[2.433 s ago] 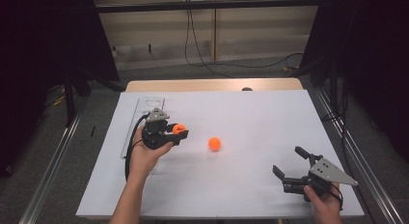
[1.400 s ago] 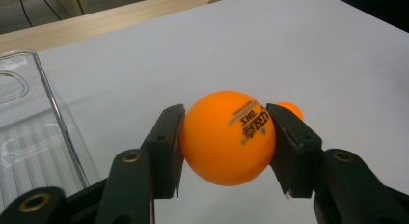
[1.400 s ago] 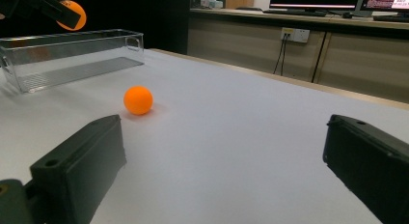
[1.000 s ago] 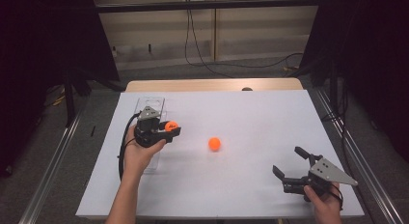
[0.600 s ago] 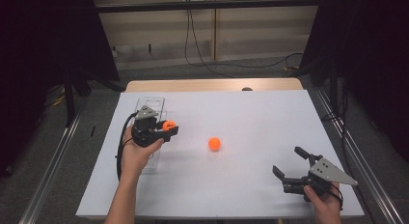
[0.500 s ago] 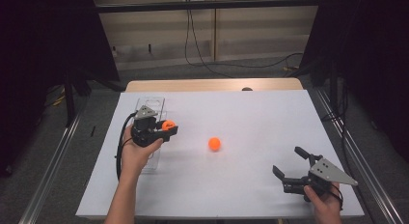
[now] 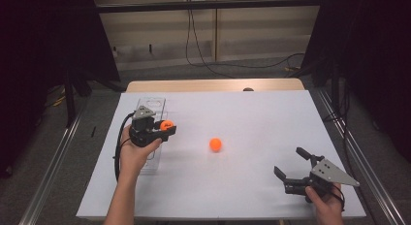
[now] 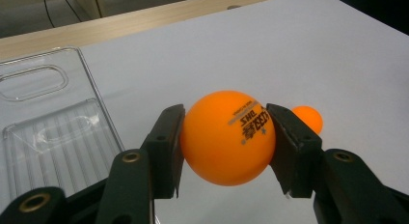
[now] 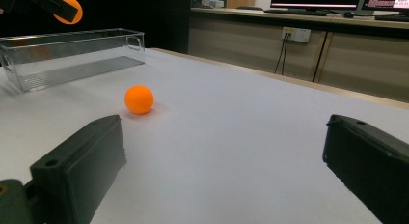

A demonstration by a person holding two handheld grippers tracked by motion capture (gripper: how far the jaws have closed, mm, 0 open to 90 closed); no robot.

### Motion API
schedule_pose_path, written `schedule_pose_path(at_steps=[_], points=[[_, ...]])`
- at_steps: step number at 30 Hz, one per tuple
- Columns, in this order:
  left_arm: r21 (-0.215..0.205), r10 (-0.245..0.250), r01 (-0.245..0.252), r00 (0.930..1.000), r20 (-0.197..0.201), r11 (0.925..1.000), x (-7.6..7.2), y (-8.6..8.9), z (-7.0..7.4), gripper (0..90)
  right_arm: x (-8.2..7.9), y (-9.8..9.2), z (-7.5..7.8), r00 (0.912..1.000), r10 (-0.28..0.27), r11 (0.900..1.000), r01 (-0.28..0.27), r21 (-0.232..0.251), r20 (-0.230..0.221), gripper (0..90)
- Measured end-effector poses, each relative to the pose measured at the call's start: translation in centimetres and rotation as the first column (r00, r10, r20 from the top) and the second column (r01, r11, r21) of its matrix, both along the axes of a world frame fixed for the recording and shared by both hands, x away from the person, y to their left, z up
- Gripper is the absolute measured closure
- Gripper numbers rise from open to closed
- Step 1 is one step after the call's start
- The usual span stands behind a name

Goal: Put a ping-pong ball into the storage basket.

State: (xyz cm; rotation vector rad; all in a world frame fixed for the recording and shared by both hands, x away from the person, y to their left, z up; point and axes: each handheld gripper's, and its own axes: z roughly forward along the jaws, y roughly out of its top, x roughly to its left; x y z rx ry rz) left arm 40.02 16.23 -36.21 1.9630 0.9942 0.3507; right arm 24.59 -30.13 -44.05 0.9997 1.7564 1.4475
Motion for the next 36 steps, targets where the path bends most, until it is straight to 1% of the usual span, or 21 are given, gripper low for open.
schedule_pose_path(at_steps=[4,6,18,19,30,33,36], points=[[-0.004,0.009,-0.009,0.9999,0.004,0.9999,0.0,0.2,0.0,50.7,0.0,0.0,0.0,1.0000,0.001,1.000,-0.001,-0.002,-0.001,0.6],[0.003,0.009,-0.009,0.9999,0.004,1.0000,0.0,0.3,0.1,50.7,0.0,0.0,0.0,1.0000,0.001,1.000,-0.001,0.000,0.000,0.6],[0.008,0.029,-0.029,0.9995,0.013,0.9996,0.0,0.9,0.3,50.7,0.0,0.0,0.0,1.0000,-0.001,1.000,0.001,-0.001,0.001,0.6],[0.003,0.033,-0.033,0.9994,0.012,0.9995,0.0,0.9,0.2,50.7,0.0,0.0,0.0,1.0000,0.000,1.000,0.000,0.000,0.001,0.6],[0.008,0.047,-0.047,0.9988,0.011,0.9989,0.2,1.4,0.2,50.7,0.0,0.0,0.0,1.0000,0.000,1.000,0.000,0.000,0.000,0.6],[0.001,0.056,-0.056,0.9984,0.010,0.9985,0.2,1.5,0.1,50.7,0.0,0.0,0.0,1.0000,0.001,1.000,-0.001,0.000,-0.001,0.6],[0.003,0.059,-0.059,0.9982,0.010,0.9982,0.2,1.7,0.1,50.7,0.0,0.0,0.0,1.0000,0.000,1.000,0.000,0.000,-0.002,0.6]])
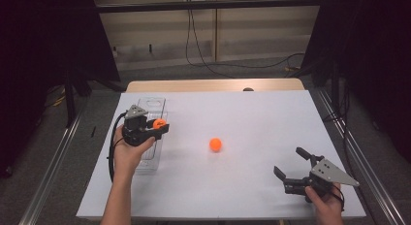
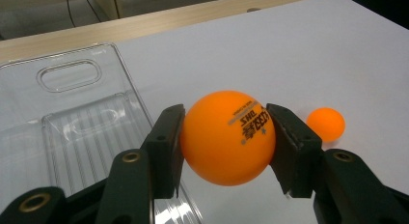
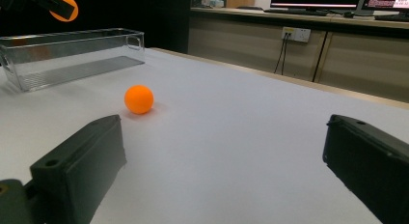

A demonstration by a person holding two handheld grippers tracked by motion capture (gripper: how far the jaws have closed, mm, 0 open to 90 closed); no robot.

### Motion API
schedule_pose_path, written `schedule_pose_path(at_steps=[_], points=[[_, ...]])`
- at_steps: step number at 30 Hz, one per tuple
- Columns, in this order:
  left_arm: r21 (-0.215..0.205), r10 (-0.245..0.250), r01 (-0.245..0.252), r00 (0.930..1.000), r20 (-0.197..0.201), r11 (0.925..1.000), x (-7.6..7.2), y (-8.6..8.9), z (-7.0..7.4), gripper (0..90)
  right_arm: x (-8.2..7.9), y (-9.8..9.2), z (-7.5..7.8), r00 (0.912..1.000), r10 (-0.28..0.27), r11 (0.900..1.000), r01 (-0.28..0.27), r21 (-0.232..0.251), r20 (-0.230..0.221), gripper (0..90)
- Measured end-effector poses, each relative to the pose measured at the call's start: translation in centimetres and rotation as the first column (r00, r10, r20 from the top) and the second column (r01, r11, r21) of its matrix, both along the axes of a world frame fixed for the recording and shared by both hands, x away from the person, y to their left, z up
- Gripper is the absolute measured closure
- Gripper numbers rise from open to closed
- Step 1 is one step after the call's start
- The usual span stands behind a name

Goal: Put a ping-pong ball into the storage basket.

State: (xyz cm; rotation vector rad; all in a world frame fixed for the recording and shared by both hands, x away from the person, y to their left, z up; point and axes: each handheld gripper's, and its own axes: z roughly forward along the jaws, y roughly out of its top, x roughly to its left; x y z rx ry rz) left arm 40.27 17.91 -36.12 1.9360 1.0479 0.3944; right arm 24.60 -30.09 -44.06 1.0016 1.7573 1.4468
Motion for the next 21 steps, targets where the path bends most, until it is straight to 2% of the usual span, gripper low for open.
schedule_pose_path(at_steps=[21], points=[[0.007,0.026,-0.026,0.9997,0.005,0.9996,0.05,0.59,-0.01,50.7,0.01,-0.02,0.02,1.0000,0.001,1.000,-0.001,-0.002,0.002,0.6]])
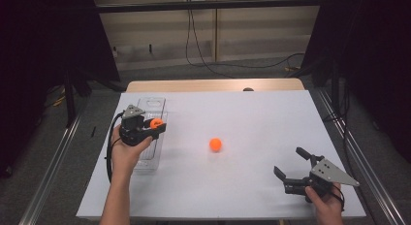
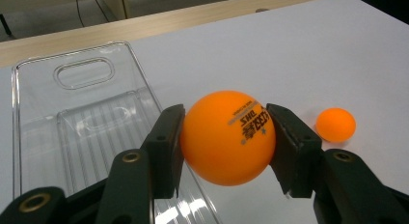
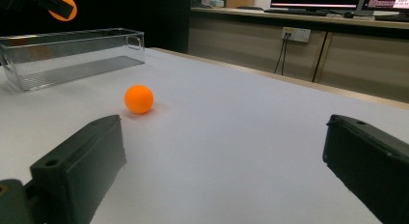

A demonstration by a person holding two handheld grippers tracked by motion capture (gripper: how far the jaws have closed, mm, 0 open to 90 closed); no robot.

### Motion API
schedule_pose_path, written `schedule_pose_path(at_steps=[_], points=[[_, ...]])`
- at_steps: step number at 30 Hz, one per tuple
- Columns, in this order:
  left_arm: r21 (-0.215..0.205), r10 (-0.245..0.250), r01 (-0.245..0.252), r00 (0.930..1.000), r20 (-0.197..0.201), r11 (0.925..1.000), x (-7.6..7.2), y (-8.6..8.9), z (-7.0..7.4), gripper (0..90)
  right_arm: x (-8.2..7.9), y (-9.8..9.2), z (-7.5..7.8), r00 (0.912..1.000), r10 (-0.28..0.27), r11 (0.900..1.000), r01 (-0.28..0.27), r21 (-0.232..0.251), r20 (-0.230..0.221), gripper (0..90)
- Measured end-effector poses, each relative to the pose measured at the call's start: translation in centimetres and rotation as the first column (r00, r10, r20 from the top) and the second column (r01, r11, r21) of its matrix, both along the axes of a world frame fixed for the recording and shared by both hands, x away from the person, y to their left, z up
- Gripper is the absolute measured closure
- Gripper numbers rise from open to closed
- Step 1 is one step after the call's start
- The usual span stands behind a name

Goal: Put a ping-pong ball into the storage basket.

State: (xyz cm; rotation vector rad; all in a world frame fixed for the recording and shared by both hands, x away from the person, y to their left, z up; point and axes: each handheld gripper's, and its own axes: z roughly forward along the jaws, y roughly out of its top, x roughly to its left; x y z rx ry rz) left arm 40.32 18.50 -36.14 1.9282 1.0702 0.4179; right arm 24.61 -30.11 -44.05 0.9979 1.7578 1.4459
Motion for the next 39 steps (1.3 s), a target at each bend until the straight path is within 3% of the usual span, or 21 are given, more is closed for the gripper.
schedule_pose_path(at_steps=[39], points=[[0.030,0.032,-0.032,0.9995,0.002,0.9991,0.12,0.94,-0.11,50.7,-0.03,0.00,0.03,1.0000,-0.001,1.000,0.001,0.000,-0.002,0.6]])
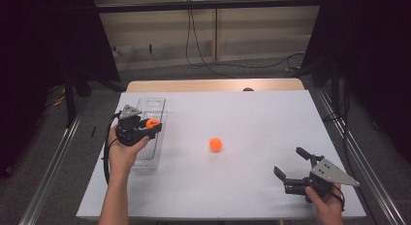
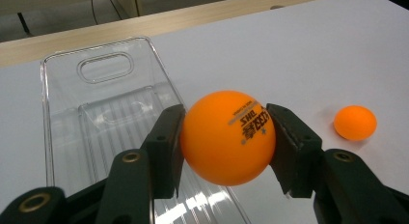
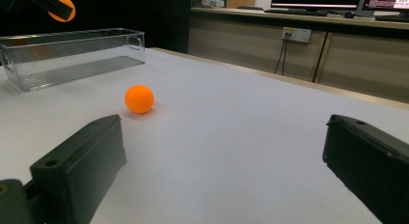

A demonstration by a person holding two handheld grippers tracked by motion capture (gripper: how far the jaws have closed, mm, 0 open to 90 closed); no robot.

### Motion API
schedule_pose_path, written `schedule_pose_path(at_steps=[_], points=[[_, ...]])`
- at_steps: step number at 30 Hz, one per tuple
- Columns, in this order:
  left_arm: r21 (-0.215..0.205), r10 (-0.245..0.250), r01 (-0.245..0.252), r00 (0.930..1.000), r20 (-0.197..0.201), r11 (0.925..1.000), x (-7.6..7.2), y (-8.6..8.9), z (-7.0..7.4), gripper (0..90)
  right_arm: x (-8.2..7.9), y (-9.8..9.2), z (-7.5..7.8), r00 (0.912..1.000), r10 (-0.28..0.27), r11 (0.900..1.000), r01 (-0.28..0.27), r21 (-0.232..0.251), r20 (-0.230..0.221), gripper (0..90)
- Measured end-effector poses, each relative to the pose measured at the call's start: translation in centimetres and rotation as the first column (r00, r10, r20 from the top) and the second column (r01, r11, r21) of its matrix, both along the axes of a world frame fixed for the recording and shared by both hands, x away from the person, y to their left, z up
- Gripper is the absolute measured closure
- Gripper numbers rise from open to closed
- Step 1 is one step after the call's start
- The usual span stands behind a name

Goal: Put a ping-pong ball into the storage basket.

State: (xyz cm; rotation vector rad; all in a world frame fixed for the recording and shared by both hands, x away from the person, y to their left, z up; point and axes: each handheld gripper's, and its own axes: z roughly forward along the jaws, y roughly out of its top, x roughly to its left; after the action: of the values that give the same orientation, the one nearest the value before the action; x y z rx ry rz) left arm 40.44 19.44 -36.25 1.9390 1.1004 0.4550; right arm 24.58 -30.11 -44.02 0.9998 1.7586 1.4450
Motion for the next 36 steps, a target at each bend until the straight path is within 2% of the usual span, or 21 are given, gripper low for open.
schedule_pose_path(at_steps=[15,36], points=[[0.003,0.020,-0.020,0.9998,-0.004,0.9998,0.2,0.4,-0.3,50.7,0.0,0.0,0.0,1.0000,0.000,1.000,0.000,0.000,0.000,0.6],[0.034,0.058,-0.057,0.9983,-0.008,0.9978,0.6,1.3,-1.1,50.6,0.0,0.0,0.0,1.0000,0.001,1.000,-0.001,0.000,-0.002,0.6]])
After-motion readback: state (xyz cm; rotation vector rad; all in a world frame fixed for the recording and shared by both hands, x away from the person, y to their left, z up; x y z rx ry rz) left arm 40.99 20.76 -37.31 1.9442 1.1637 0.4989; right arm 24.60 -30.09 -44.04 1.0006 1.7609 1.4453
